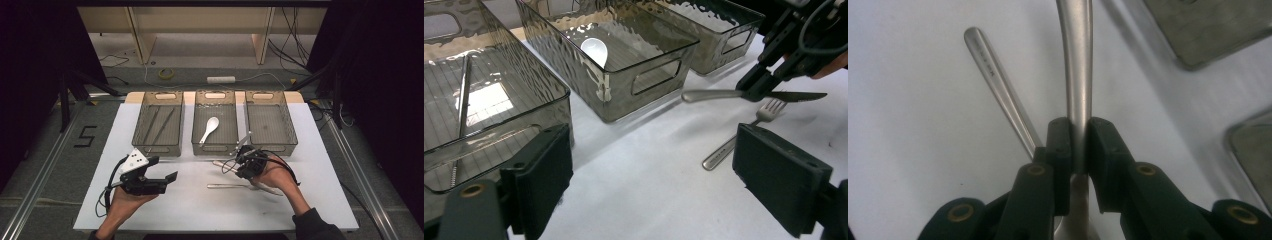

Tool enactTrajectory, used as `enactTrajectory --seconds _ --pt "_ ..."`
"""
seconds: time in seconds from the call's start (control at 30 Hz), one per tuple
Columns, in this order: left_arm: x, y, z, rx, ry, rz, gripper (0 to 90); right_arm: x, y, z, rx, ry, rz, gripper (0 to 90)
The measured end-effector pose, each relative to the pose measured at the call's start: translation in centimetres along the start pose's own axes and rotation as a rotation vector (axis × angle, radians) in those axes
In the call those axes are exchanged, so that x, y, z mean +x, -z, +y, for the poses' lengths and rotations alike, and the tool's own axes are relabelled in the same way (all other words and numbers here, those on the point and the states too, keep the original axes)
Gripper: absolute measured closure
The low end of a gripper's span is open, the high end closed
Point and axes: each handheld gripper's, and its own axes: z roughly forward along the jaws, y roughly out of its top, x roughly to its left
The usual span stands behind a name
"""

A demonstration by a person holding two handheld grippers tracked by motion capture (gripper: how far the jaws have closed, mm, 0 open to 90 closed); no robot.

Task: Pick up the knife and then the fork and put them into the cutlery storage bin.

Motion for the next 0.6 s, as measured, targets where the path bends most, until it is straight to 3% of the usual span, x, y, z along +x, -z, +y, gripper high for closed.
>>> enactTrajectory --seconds 0.3,0.6 --pt "0.2 0.1 0.0 -0.020 0.013 0.002 15.7 -1.3 3.2 -0.6 -0.087 -0.041 -0.016 80.4" --pt "0.2 0.2 0.0 -0.026 0.019 0.004 15.6 -4.4 6.1 0.2 -0.139 -0.096 -0.038 80.5"
